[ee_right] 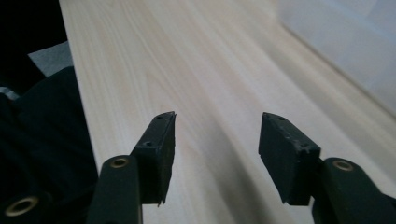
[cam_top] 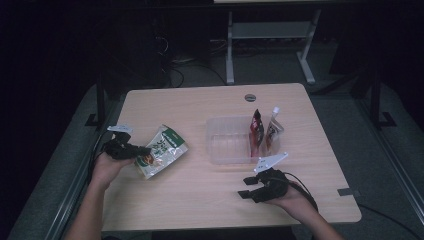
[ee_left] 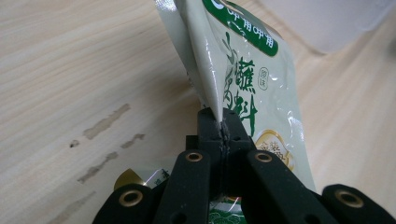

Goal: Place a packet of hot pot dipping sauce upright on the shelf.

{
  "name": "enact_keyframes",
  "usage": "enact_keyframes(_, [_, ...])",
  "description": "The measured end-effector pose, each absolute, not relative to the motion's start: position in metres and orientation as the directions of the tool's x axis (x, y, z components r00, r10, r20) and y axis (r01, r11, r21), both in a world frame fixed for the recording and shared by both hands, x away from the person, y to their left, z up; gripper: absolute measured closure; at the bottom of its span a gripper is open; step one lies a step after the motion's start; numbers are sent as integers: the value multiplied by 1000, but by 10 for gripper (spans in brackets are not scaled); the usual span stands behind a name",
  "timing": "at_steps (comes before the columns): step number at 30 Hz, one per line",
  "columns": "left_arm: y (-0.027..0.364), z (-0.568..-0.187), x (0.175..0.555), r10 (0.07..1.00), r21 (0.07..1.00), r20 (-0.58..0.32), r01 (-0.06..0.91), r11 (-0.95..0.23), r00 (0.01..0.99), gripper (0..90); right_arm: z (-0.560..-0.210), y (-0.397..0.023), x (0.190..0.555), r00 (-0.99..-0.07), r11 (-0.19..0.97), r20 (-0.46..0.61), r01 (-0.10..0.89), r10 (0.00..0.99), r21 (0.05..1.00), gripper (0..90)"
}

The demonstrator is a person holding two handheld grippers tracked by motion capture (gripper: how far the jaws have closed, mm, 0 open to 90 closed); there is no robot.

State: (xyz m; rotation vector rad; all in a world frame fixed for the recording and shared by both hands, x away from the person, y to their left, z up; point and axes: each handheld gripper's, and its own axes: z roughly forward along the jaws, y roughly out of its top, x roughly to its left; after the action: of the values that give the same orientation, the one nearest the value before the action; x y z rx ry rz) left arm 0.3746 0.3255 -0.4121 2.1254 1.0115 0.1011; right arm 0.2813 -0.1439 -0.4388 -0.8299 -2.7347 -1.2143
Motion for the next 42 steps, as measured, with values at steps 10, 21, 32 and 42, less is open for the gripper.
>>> enact_keyframes(10, [317,-398,343,663,699,-234,597,-394,711,894,-431,-141,280,-848,529,298,512,438,677,352])
enact_keyframes(21, [287,-382,302,610,740,-205,529,-415,765,894,-414,-126,294,-862,497,315,490,397,716,349])
enact_keyframes(32, [250,-381,277,537,758,-186,468,-454,823,894,-400,-107,316,-878,475,367,476,308,741,289])
enact_keyframes(42, [222,-385,273,453,764,-190,421,-489,871,895,-400,-92,330,-884,441,394,467,251,767,274])
